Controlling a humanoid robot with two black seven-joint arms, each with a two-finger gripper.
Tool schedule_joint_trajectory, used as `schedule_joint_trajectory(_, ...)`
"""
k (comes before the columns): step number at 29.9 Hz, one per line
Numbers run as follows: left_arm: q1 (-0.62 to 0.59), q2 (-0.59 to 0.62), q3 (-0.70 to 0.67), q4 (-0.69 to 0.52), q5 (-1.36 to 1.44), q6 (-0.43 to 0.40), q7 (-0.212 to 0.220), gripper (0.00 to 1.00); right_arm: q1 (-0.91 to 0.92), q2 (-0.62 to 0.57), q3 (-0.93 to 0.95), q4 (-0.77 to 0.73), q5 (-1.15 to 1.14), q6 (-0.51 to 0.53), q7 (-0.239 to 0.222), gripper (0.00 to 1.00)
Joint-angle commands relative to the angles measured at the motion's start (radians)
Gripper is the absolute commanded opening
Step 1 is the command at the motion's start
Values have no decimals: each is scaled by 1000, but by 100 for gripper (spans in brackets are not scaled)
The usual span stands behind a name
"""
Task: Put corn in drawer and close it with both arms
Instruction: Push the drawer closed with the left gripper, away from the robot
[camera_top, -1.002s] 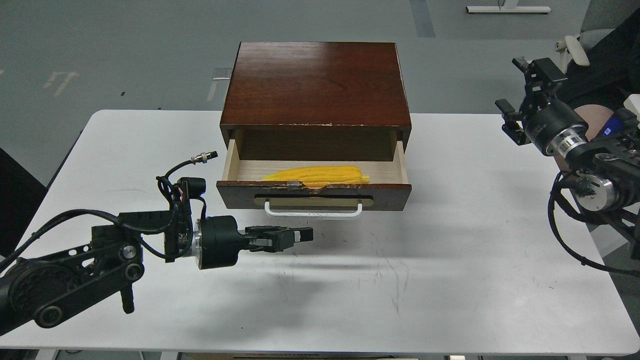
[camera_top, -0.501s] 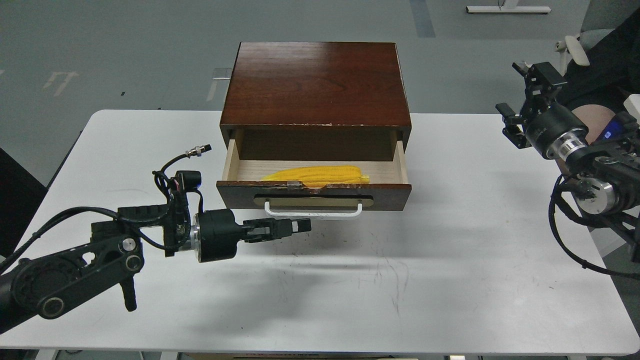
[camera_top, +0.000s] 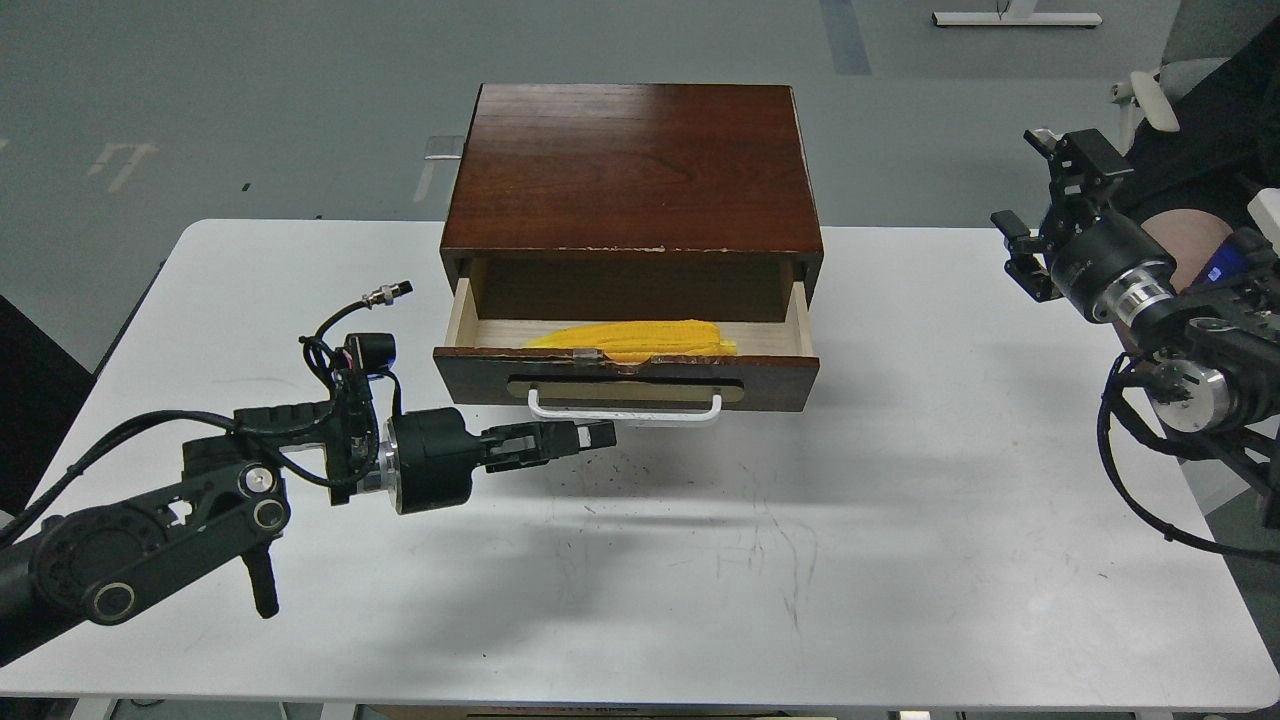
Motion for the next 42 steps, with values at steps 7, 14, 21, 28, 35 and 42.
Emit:
schedule_joint_trajectory(7,-16,-3,-20,65,-17,1,0,0,-10,0,0,1,0,-1,0,99)
schedule_joint_trajectory(14,-19,-26,-22,114,-17,3,-1,0,-10,-3,0,1,0,-1,0,99)
schedule_joint_trajectory(21,-19,-47,-45,163,-17,4,-1,0,-10,-9,0,1,0,-1,0,99)
schedule_joint_trajectory(28,-22,-64,-49,194,-18,18,-3,0,-13,-9,0,1,0,-1,0,99)
schedule_joint_trajectory(35,-27,-86,-69,235,-44,16,-3,0,-13,-9,0,1,0,-1,0,99)
schedule_joint_trajectory(42,-44,-86,-66,241,-55,6,-3,0,-13,-9,0,2,0,-1,0,99)
